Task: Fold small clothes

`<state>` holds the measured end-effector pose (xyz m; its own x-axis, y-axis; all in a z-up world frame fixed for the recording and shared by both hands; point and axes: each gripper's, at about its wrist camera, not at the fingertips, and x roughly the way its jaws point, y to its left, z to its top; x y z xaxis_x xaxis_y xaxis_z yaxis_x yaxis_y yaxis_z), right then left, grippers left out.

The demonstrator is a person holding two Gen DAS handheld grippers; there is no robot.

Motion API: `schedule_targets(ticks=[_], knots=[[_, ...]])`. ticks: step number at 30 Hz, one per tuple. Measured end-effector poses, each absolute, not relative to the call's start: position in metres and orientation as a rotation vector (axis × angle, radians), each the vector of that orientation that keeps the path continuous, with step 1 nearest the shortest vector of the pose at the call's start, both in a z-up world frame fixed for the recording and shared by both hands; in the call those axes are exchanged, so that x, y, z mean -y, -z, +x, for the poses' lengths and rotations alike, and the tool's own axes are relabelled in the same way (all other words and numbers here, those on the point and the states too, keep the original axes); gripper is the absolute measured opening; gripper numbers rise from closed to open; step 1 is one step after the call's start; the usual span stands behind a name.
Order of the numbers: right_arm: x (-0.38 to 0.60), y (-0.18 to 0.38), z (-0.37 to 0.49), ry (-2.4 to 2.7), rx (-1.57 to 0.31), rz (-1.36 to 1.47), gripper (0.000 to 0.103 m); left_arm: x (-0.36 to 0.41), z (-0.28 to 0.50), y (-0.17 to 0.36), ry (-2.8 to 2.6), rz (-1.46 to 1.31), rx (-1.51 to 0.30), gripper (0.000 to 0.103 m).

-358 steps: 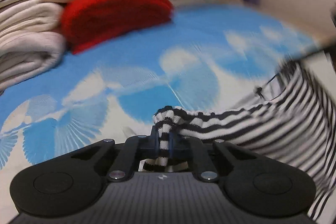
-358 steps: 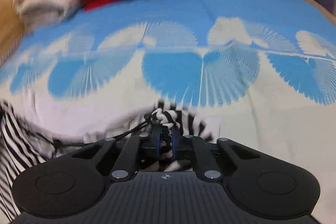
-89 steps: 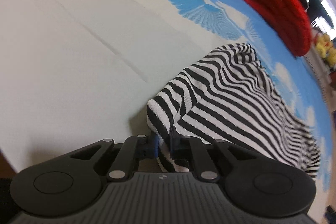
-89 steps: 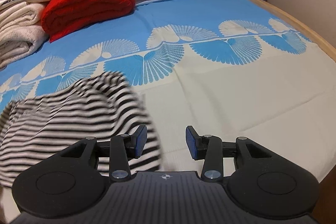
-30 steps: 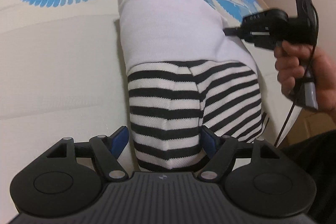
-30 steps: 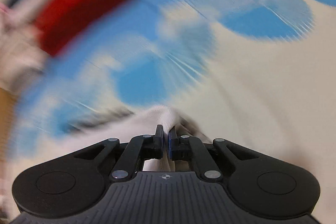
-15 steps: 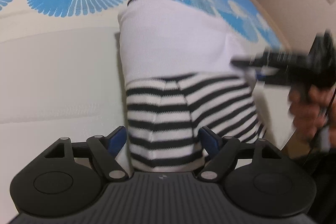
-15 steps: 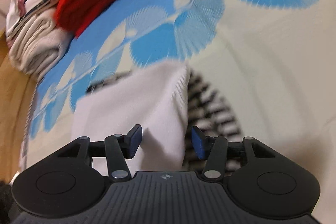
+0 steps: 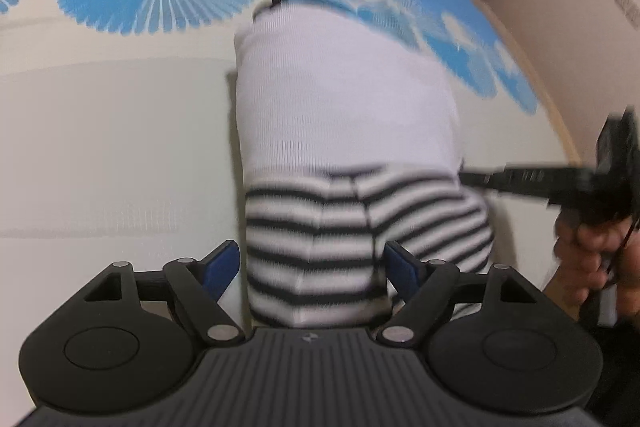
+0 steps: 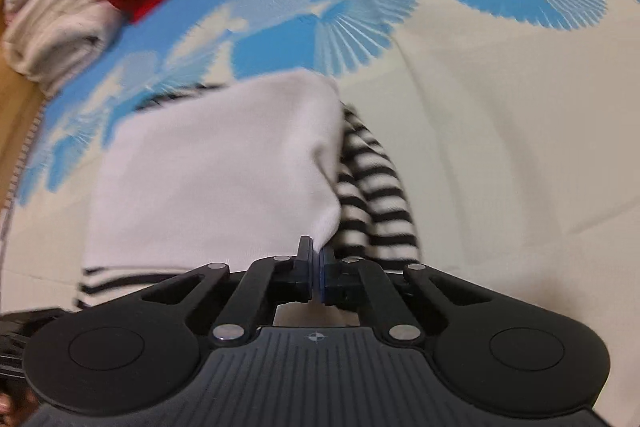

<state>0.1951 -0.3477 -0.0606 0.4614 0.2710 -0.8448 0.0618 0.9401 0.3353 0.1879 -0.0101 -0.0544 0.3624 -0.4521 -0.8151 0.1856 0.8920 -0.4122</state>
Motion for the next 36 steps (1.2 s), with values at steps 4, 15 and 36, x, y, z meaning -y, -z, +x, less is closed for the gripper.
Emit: schedule_targets(ticks=[4, 15, 36], knots=[[0.362, 0.052, 0.192, -0.112, -1.01, 0.444, 0.005, -0.008, 0.208, 0.05, 0.372, -0.392, -1.077, 0.083], [0.354, 0.076, 0.203, -0.131, -1.098, 0.477, 0.049, -0.005, 0.254, 0.104, 0.368, -0.676, -1.155, 0.089], [0.266, 0.048, 0.28, -0.247, -0.89, 0.457, 0.008, -0.041, 0.306, 0.01, 0.239, -0.346, -0.859, 0.06]])
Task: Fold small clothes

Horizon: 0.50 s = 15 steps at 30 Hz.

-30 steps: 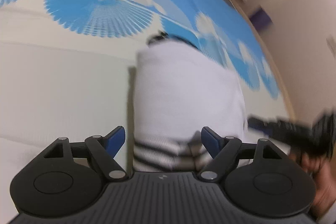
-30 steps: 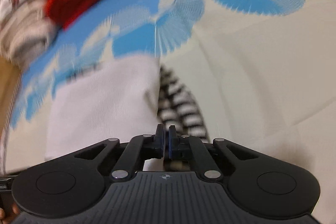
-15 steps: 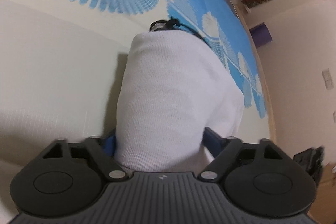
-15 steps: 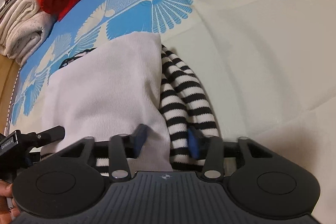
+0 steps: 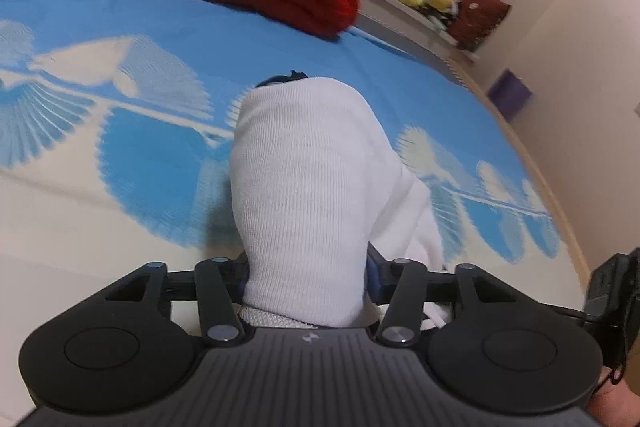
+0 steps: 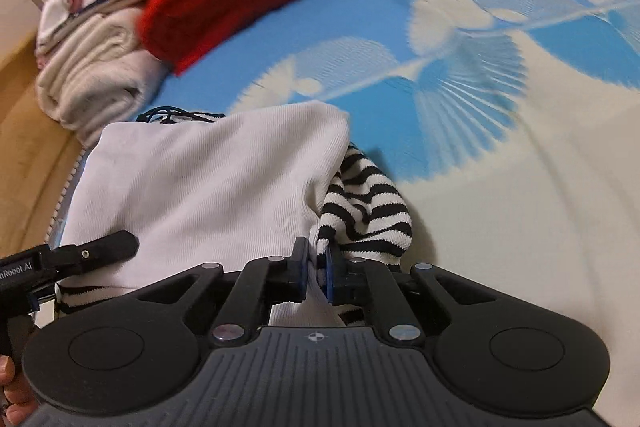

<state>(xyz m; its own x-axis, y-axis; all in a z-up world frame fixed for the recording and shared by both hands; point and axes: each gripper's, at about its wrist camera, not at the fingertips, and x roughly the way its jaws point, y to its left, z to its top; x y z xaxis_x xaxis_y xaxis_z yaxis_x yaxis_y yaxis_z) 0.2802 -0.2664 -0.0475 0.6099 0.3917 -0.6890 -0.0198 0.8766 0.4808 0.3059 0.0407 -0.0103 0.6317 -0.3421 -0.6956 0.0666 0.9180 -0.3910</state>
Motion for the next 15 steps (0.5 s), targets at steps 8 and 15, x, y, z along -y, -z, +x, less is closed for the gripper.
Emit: schedule_targets(ticks=[8, 15], knots=[[0.223, 0.064, 0.305, -0.205, -0.947, 0.362, 0.008, -0.093, 0.304, 0.01, 0.104, -0.275, -0.899, 0.068], [0.217, 0.056, 0.303, -0.14, -0.952, 0.364, 0.01, -0.137, 0.285, 0.011, 0.182, -0.41, -0.963, 0.067]])
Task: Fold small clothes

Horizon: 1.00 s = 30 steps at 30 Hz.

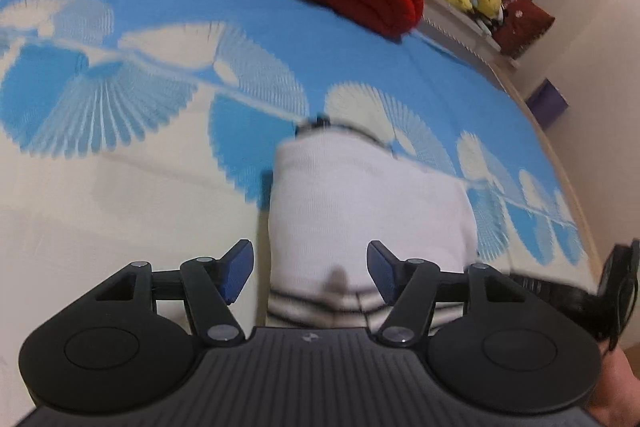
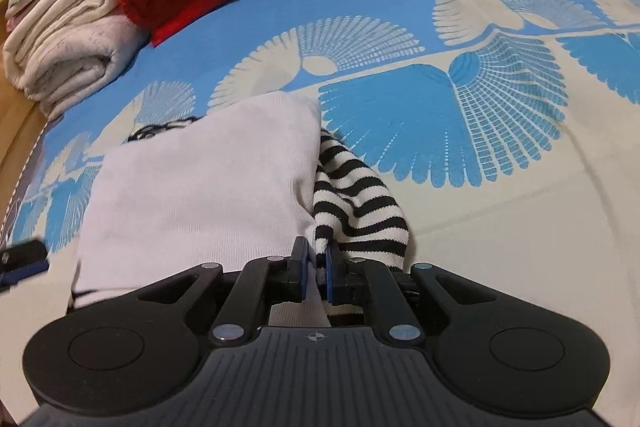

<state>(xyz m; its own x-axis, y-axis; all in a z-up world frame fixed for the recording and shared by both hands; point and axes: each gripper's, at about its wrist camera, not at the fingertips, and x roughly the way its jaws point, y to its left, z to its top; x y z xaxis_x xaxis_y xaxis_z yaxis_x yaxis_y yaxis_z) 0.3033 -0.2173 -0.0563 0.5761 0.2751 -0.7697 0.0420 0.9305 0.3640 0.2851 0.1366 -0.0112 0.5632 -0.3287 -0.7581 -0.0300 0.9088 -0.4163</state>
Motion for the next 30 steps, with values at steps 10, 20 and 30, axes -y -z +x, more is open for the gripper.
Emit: schedule_targets(ticks=[10, 20, 30], knots=[[0.217, 0.047, 0.281, -0.255, -1.018, 0.387, 0.031, -0.13, 0.263, 0.072, 0.198, -0.333, -1.135, 0.073], [0.222, 0.061, 0.268, -0.206, -1.142, 0.247, 0.039, -0.11, 0.233, 0.057, 0.171, -0.171, -1.152, 0.077], [0.222, -0.016, 0.198, -0.129, -0.816, 0.011, 0.039, -0.071, 0.146, -0.051, 0.14, -0.02, -0.852, 0.087]])
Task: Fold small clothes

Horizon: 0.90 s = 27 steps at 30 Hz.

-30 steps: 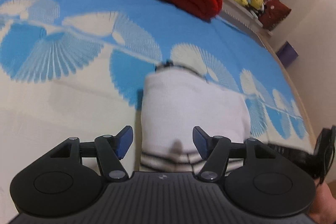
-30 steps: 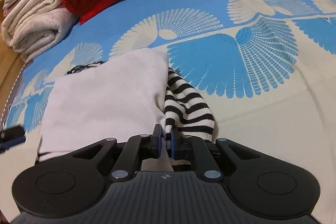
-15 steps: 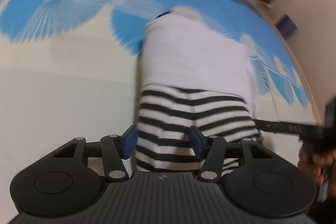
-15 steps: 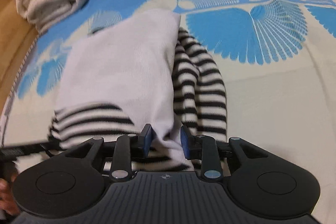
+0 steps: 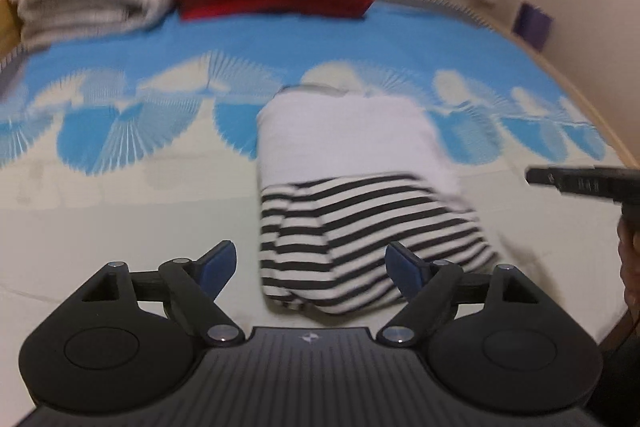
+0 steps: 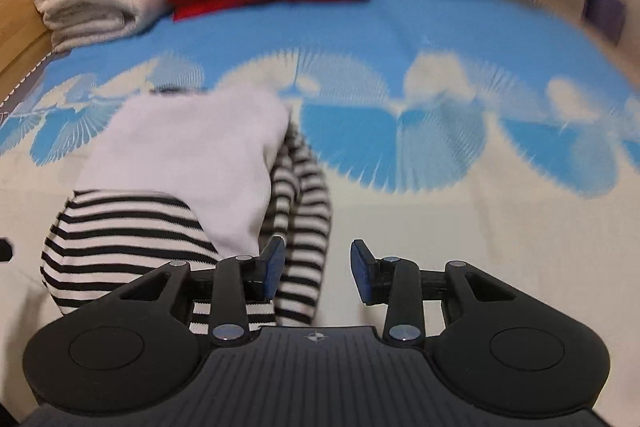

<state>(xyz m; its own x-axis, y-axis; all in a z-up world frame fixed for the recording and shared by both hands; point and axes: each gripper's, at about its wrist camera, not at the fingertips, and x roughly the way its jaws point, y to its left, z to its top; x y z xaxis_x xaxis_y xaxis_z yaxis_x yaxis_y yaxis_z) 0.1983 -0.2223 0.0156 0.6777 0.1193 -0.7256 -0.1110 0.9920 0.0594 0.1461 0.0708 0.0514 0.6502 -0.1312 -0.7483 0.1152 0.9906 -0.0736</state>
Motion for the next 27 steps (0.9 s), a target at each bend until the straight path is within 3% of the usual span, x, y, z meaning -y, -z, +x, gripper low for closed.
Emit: schedule_targets(ticks=[3, 8, 12, 16, 27], knots=[[0.22, -0.052, 0.164, -0.131, -0.709, 0.053, 0.039, -0.055, 0.104, -0.073, 0.13, -0.006, -0.768, 0.098], [0.217, -0.089, 0.099, -0.102, -0.6, 0.085, 0.052, -0.04, 0.055, -0.078, 0.081, -0.059, -0.734, 0.1], [0.212, -0.076, 0.057, -0.128, -0.619, 0.088, 0.053, -0.035, 0.033, -0.062, -0.001, -0.105, -0.746, 0.1], [0.201, -0.039, 0.033, -0.152, -0.664, 0.062, 0.053, -0.037, 0.039, -0.038, -0.042, -0.175, -0.869, 0.1], [0.181, -0.014, 0.048, -0.161, -0.739, 0.099, 0.053, -0.023, 0.056, -0.016, -0.044, -0.088, -0.87, 0.102]])
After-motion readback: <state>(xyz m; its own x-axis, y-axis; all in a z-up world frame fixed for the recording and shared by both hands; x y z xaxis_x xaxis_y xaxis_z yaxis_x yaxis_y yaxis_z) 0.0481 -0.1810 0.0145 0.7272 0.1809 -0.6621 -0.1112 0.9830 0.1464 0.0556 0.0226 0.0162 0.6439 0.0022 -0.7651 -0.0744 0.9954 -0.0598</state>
